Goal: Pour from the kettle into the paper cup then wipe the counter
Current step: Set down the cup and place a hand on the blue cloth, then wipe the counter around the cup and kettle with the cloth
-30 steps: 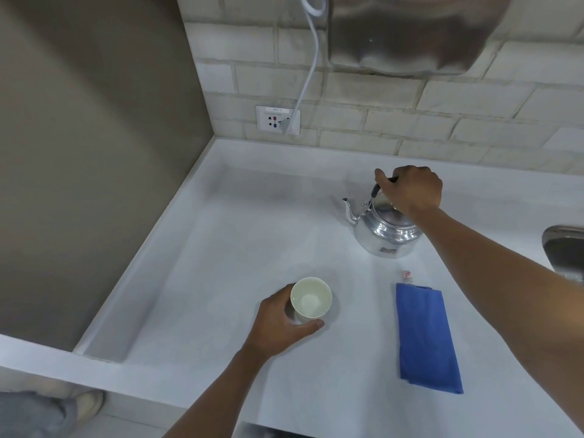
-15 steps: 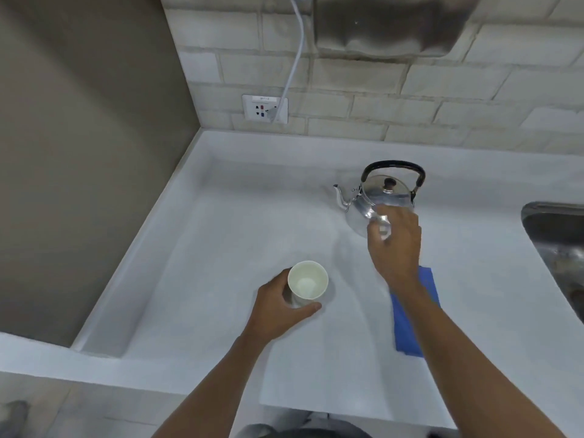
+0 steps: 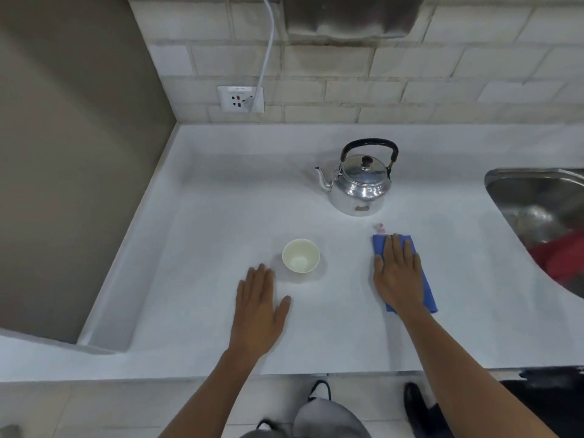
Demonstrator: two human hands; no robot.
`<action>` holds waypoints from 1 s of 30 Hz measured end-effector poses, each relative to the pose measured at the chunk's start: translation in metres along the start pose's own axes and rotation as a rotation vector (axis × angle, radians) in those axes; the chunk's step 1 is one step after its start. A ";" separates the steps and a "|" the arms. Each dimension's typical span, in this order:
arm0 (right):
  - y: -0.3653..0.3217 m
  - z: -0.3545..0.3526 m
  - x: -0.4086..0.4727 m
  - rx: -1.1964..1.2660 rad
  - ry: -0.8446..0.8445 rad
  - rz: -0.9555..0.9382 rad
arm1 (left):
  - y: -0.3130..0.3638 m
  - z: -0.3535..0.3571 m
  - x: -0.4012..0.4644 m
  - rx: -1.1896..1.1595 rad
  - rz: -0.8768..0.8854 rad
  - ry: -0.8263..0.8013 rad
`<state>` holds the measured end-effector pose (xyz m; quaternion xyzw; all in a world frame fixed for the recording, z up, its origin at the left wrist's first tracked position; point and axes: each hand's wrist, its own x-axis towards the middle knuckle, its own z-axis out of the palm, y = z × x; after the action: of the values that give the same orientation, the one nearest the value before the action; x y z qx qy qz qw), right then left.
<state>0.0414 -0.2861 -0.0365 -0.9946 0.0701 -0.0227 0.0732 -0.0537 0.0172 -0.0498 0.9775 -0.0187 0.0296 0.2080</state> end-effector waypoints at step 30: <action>-0.042 0.005 -0.107 0.028 -0.056 -0.136 | -0.005 -0.013 -0.008 0.204 -0.003 -0.134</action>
<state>-0.0584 -0.2288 -0.0390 -0.9962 0.0001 -0.0009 0.0873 -0.0623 0.0274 -0.0404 0.9934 -0.0280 -0.0342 0.1059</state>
